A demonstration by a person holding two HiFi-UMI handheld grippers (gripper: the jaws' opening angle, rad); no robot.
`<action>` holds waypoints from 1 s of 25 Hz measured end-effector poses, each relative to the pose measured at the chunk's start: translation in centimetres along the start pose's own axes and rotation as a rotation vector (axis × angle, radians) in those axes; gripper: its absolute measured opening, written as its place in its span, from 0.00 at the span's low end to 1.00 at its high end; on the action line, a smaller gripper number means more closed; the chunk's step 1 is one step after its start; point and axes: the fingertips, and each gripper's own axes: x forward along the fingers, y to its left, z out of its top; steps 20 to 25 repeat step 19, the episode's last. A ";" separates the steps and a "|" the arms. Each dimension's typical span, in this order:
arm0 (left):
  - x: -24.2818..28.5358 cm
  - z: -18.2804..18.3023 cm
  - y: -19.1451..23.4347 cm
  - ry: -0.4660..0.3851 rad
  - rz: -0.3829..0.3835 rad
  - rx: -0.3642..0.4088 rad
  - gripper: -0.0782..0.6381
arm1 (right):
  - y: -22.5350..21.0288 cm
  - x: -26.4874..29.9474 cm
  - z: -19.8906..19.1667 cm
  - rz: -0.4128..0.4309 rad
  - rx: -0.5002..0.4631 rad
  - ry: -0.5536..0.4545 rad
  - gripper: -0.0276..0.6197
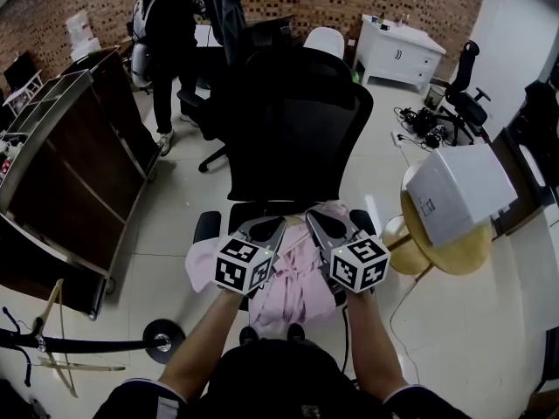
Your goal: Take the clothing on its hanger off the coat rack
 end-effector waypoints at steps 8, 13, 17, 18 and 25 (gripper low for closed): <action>-0.1 0.2 -0.2 -0.005 0.000 0.000 0.12 | 0.1 -0.1 0.0 0.005 -0.004 0.004 0.04; -0.3 0.5 -0.2 -0.010 0.005 0.010 0.12 | 0.2 -0.2 0.1 0.011 -0.008 0.004 0.04; -0.4 0.8 -0.2 -0.010 0.009 0.014 0.12 | 0.3 -0.2 0.3 0.015 -0.010 0.007 0.04; -0.4 0.8 -0.2 -0.010 0.010 0.015 0.12 | 0.3 -0.2 0.3 0.017 -0.011 0.007 0.04; -0.4 0.9 -0.2 -0.010 0.010 0.015 0.12 | 0.3 -0.2 0.3 0.018 -0.011 0.007 0.04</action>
